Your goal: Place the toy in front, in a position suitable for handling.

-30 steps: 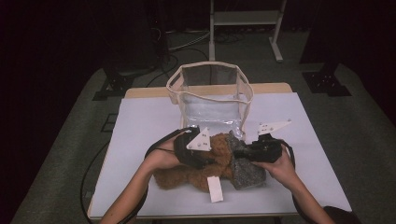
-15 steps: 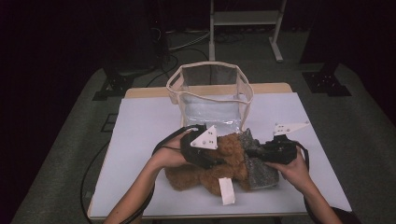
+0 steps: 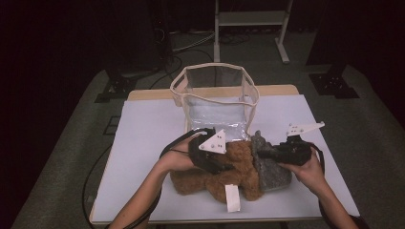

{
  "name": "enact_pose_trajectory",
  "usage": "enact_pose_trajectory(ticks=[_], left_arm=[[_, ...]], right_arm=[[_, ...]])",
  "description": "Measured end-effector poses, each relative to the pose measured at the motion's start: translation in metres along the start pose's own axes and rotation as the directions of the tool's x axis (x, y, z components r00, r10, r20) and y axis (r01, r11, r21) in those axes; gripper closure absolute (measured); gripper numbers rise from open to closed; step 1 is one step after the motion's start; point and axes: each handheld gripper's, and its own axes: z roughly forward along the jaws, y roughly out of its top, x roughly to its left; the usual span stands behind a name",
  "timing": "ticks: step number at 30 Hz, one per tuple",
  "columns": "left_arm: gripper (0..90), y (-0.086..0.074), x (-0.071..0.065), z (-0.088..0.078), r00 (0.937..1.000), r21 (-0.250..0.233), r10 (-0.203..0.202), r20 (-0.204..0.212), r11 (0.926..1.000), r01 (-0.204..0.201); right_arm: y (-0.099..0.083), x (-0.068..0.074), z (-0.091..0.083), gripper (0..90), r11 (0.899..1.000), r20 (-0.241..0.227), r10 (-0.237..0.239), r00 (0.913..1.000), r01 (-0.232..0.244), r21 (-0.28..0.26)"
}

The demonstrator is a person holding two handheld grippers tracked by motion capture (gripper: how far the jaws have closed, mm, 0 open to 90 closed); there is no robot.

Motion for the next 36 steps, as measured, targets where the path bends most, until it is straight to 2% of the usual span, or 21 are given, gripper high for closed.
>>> enact_pose_trajectory(ticks=[3, 5, 8, 12, 14, 18, 21, 23, 24, 26, 29, 36], left_arm=[[41.8, -0.001, 0.004, 0.001, 0.9998, -0.001, -0.017, -0.013, 0.9999, 0.017], [41.8, -0.002, 0.007, 0.002, 0.9993, -0.002, -0.033, -0.018, 0.9994, 0.033], [42.0, -0.002, 0.009, 0.002, 0.9989, -0.007, -0.043, -0.017, 0.9990, 0.043], [42.6, 0.005, 0.010, 0.007, 0.9993, -0.008, -0.038, -0.003, 0.9992, 0.038], [43.1, 0.010, 0.011, 0.011, 0.9994, -0.012, -0.035, 0.002, 0.9993, 0.035], [44.6, 0.015, 0.017, 0.022, 0.9989, -0.024, -0.040, 0.023, 0.9989, 0.041], [43.3, 0.011, 0.022, 0.027, 0.9982, -0.022, -0.054, 0.027, 0.9983, 0.054], [40.3, 0.009, 0.022, 0.027, 0.9985, -0.011, -0.050, 0.020, 0.9987, 0.051], [38.6, 0.008, 0.022, 0.026, 0.9992, 0.009, -0.037, 0.014, 0.9993, 0.037], [34.0, 0.005, 0.020, 0.022, 0.9995, 0.012, -0.029, 0.010, 0.9995, 0.028], [25.9, -0.004, 0.017, 0.008, 0.9997, 0.013, -0.022, -0.006, 0.9997, 0.022], [13.3, -0.046, 0.008, -0.025, 0.9950, -0.023, -0.088, -0.049, 0.9960, 0.087]], right_arm=[[0.005, 0.001, 0.010, 76.6, 1.000, -0.018, -0.008, 0.9998, 0.008, 0.009], [0.001, 0.002, 0.017, 76.6, 0.999, -0.032, -0.010, 0.9994, 0.011, 0.034], [-0.007, 0.002, 0.016, 76.7, 0.999, -0.049, 0.001, 0.9988, 0.002, 0.052], [-0.007, 0.004, -0.001, 76.7, 0.999, -0.029, -0.008, 0.9995, 0.009, 0.033], [0.002, 0.009, -0.015, 76.7, 1.000, -0.019, -0.031, 0.9993, 0.031, 0.001], [0.023, 0.020, -0.031, 76.6, 0.996, -0.017, -0.080, 0.9966, 0.080, -0.047], [0.034, 0.025, -0.025, 76.7, 0.993, -0.008, -0.111, 0.9938, 0.110, -0.039], [0.033, 0.023, -0.008, 76.6, 0.993, -0.008, -0.118, 0.9929, 0.119, 0.011], [0.032, 0.021, -0.004, 76.6, 0.994, -0.016, -0.112, 0.9936, 0.112, 0.015], [0.028, 0.017, 0.003, 76.6, 0.995, -0.028, -0.097, 0.9948, 0.098, 0.016], [0.023, 0.011, 0.007, 76.7, 0.997, -0.023, -0.080, 0.9965, 0.081, 0.012], [0.016, 0.005, 0.007, 76.6, 0.999, -0.025, -0.053, 0.9983, 0.053, 0.004]])
